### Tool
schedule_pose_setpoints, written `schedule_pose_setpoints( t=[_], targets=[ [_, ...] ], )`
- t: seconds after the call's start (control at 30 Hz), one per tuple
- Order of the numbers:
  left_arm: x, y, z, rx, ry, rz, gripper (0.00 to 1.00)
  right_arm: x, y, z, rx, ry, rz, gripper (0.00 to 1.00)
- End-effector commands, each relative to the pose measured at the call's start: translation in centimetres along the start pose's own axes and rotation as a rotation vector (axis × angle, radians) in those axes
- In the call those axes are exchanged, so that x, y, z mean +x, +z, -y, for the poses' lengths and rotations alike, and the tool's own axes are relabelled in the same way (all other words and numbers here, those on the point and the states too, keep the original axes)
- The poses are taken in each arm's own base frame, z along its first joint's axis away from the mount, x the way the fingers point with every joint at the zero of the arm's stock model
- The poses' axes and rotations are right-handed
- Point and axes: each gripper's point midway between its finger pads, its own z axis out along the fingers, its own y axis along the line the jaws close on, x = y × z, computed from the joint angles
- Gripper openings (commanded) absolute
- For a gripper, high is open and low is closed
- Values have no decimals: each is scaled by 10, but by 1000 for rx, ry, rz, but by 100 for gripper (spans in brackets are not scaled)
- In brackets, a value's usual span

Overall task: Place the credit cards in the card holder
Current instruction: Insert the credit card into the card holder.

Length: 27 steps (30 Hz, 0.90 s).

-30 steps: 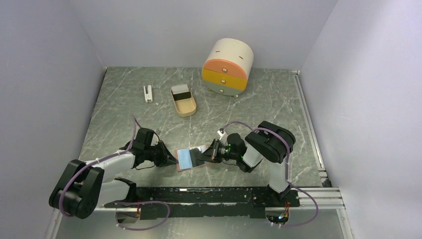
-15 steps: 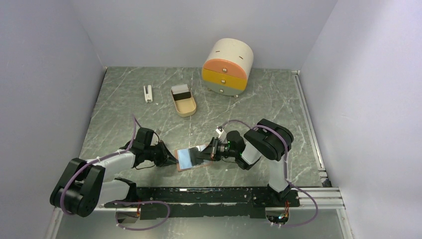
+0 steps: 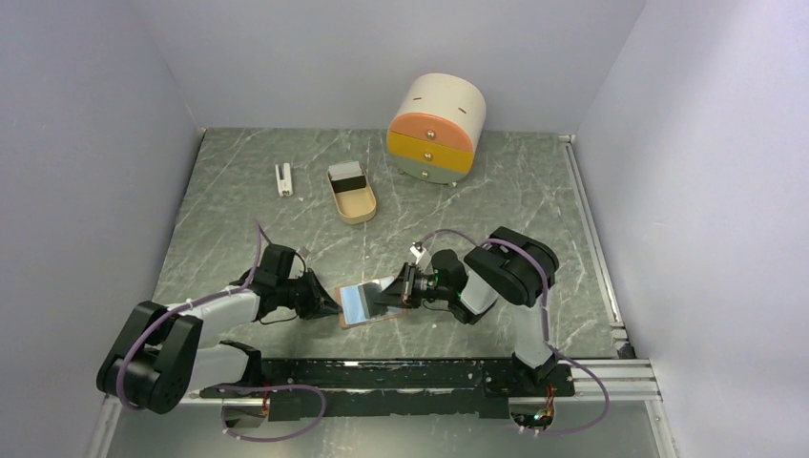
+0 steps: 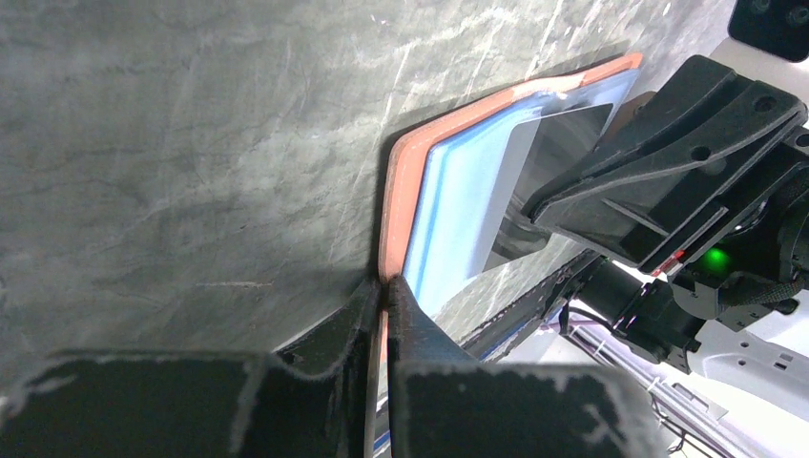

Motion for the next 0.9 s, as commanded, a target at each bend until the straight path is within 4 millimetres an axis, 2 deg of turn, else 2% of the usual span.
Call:
schedule_pose_setpoints(
  t=[0.0,0.23,0.3,0.5,0.73,0.87],
  targets=[
    [-1,2,-2,1,8,-2,9,17,1,20,82,45,-41,10],
    [0,1,0,12,11,-2,9,10,-17,43,322,-64,-31,38],
    [1,0,2,23,10,-1,9,7,-22,47,384,-82,-32,43],
    [1,1,2,25,11,-2,9,-5,-26,44,469,-160,-21,43],
    [2,2,3,37,11,-10,9,11,-8,39,464,-162,-74,42],
    [1,2,3,37,13,-10,9,11,-12,40,501,-182,-54,42]
  ],
)
